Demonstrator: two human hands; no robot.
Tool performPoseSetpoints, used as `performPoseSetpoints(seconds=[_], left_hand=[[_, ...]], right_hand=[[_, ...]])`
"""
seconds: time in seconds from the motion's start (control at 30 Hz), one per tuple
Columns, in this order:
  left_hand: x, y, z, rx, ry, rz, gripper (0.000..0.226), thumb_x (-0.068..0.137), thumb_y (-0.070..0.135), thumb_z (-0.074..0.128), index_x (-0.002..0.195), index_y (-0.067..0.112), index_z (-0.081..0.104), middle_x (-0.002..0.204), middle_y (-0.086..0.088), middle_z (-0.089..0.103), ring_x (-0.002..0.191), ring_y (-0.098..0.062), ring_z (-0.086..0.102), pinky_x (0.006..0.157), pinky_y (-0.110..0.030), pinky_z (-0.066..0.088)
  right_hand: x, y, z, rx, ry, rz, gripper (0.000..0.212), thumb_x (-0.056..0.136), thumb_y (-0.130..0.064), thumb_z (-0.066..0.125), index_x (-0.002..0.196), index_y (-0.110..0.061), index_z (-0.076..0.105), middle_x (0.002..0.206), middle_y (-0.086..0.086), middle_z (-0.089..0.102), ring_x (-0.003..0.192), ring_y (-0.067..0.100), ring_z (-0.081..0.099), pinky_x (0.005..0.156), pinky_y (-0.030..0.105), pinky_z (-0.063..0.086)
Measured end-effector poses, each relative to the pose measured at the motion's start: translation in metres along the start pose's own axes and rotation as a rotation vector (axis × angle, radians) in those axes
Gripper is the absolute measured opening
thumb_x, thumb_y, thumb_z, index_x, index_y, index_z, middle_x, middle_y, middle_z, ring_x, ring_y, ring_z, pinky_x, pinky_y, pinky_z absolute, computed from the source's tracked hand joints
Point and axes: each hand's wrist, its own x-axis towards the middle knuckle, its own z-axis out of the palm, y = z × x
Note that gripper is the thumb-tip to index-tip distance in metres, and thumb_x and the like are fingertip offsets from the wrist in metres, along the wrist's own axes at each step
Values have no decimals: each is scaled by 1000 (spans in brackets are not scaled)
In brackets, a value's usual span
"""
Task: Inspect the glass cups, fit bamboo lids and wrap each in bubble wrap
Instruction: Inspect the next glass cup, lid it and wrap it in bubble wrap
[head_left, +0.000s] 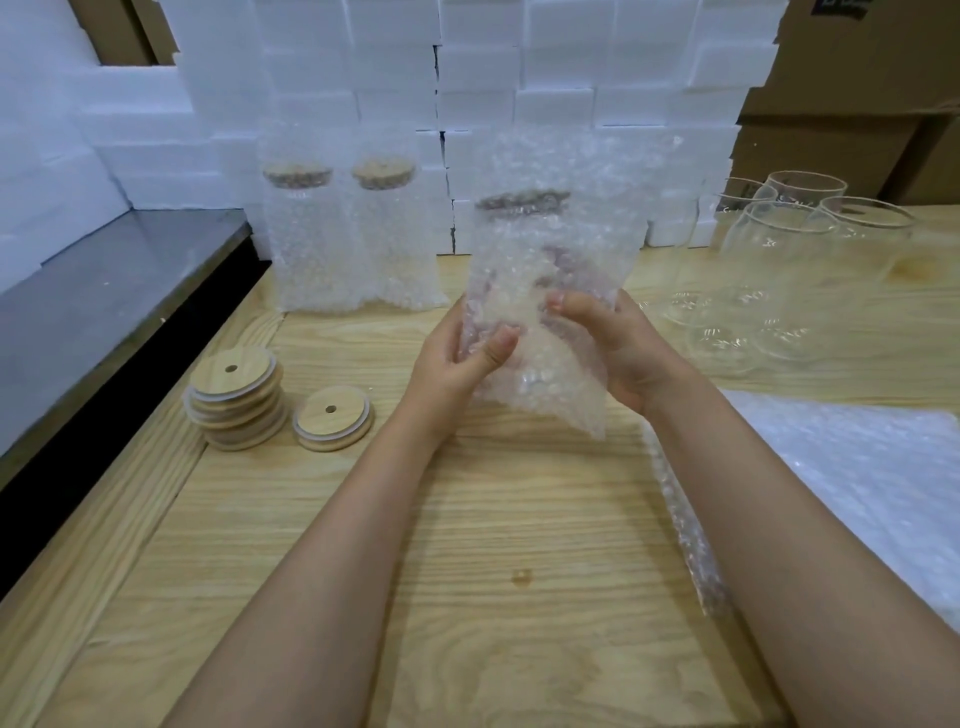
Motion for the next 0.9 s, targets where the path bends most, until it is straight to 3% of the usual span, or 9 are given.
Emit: performPoseSetpoints(seconds=[0.1,0.17,0.3,0.43,0.5,0.57,0.7,0.8,0.9], left_hand=[[-1,0,4,17,48,-5,58,77,38,75,122,7,56,112,-9,68,107,-25,66,91,-38,55],[-1,0,5,8,96,-5,47,81,26,69,123,8,56,113,-9,68,108,-28,65,94,-43,53],[-1,2,8,-30,153,21,66,76,31,66,135,8,48,118,-10,67,110,-33,64,95,-49,52],[1,2,8,-8,197,62,53,78,31,68,124,26,42,105,3,71,98,-31,69,67,-27,56],[2,0,7,34,207,94,45,86,31,67,123,28,41,115,-2,67,100,-33,68,65,-25,54],[3,-2,6,46,209,110,35,92,30,59,123,30,43,124,-8,63,101,-36,66,61,-22,52],[4,-4,7,66,251,116,27,96,28,52,123,30,50,109,-6,67,86,-22,69,57,-19,51],[6,-6,6,89,267,143,22,99,21,50,118,33,52,97,-1,66,75,-5,64,64,-20,53],[6,-7,6,125,259,154,18,100,17,49,113,28,49,96,-33,60,74,-35,56,62,-9,44]], right_hand=[[0,0,4,-73,91,-37,86,59,-40,73,136,-13,46,122,6,61,122,26,56,110,45,38],[-2,0,5,-118,99,-72,93,61,-47,71,143,-23,36,136,6,53,127,21,51,111,47,37],[-1,1,2,-248,127,-71,71,67,-59,69,128,-39,39,135,-10,52,126,6,49,109,45,40],[2,-1,-2,-278,109,-63,44,76,-53,64,117,-45,50,122,-15,60,111,6,59,92,39,53],[3,0,-1,-246,91,-50,37,77,-54,61,112,-47,53,115,-17,62,106,7,62,88,35,53],[4,2,0,-205,87,-25,35,78,-53,57,112,-45,53,117,-16,61,105,9,61,91,37,51],[4,3,-2,-196,49,9,38,80,-48,52,117,-49,45,126,-11,58,115,13,58,106,47,40],[2,4,-3,-194,6,5,59,75,-43,65,128,-43,37,128,-10,56,116,9,59,103,42,46],[1,7,-1,-323,-3,-15,95,66,-39,83,140,-31,24,133,-7,50,113,9,59,91,25,51]])
